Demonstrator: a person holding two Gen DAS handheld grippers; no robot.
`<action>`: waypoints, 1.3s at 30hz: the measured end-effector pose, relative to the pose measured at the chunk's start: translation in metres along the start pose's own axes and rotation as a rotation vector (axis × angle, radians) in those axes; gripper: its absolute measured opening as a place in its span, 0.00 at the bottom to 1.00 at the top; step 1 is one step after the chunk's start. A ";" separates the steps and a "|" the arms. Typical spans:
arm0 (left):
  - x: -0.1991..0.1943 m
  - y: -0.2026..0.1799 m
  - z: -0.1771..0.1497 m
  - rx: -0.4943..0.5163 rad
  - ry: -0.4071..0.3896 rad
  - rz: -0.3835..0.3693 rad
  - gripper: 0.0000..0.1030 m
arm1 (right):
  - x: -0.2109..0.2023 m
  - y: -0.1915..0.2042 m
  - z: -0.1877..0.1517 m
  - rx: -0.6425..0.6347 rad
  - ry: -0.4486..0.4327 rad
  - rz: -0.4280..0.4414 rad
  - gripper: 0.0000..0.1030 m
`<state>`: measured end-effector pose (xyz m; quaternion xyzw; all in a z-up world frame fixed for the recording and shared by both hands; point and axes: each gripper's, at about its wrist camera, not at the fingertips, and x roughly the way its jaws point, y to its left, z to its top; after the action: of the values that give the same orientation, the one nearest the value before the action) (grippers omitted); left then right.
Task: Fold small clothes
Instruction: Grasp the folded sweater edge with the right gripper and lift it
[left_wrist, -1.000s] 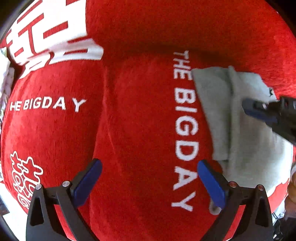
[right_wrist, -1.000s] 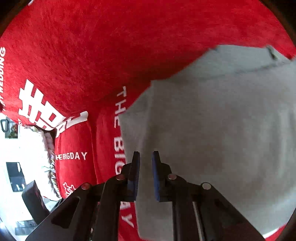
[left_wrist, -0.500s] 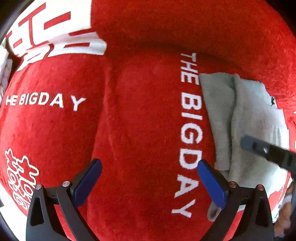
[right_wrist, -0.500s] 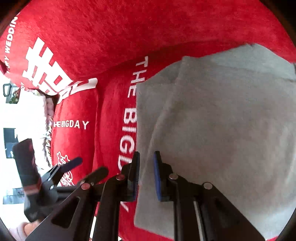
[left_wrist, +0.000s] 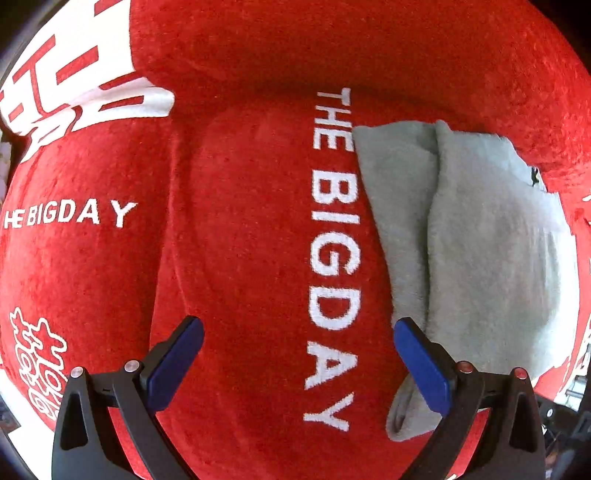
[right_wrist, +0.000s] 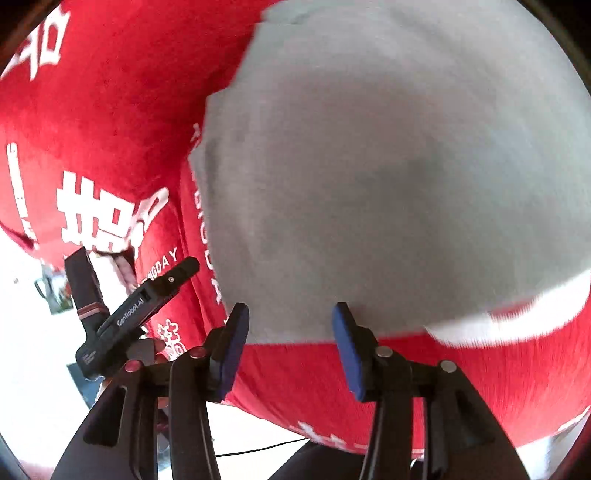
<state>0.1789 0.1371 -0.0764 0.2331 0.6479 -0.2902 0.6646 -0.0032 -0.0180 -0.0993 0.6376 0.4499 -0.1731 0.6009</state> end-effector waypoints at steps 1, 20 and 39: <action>0.001 -0.003 0.001 0.007 0.003 0.001 1.00 | -0.002 -0.008 -0.004 0.032 -0.006 0.017 0.50; 0.027 -0.023 0.029 -0.057 0.079 -0.202 1.00 | -0.001 -0.077 -0.025 0.419 -0.261 0.301 0.53; 0.061 -0.068 0.082 -0.124 0.212 -0.663 1.00 | -0.019 -0.028 0.011 0.351 -0.249 0.523 0.08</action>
<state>0.1908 0.0267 -0.1289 -0.0018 0.7701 -0.4247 0.4761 -0.0318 -0.0390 -0.1044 0.7991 0.1576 -0.1647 0.5563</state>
